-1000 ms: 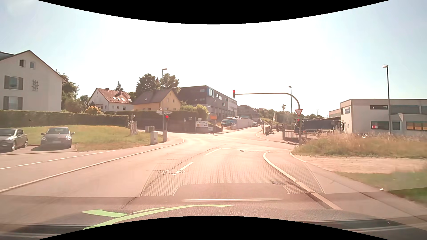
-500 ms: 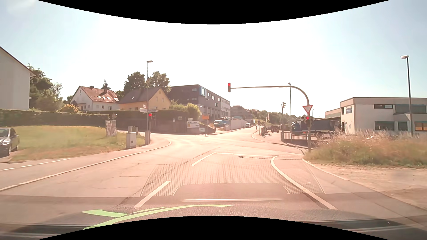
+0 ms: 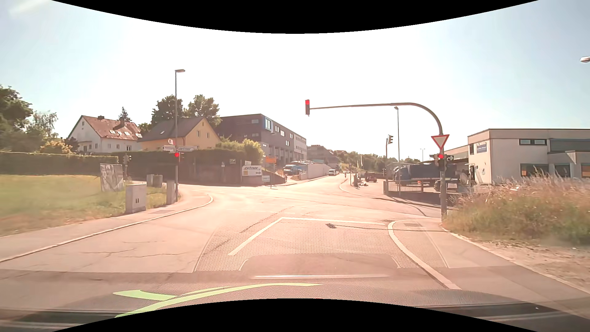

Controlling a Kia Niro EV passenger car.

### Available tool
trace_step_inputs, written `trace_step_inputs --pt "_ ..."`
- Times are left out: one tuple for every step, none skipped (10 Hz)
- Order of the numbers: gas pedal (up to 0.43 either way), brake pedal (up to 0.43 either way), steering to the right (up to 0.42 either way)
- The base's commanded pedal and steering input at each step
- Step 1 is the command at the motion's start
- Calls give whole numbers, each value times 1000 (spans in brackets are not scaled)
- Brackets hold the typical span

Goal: Follow the waypoints while adhering to traffic rules and regulations

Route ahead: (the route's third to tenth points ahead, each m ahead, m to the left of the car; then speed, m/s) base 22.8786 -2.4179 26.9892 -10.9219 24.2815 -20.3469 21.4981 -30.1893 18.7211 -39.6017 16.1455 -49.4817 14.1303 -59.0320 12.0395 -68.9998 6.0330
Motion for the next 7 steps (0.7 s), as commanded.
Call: trace_step_inputs --pt "0 238 66" --pt "0 244 70" --pt "0 238 74" --pt "0 244 79" --pt "0 244 82" --pt "0 250 86" --pt "0 256 92"
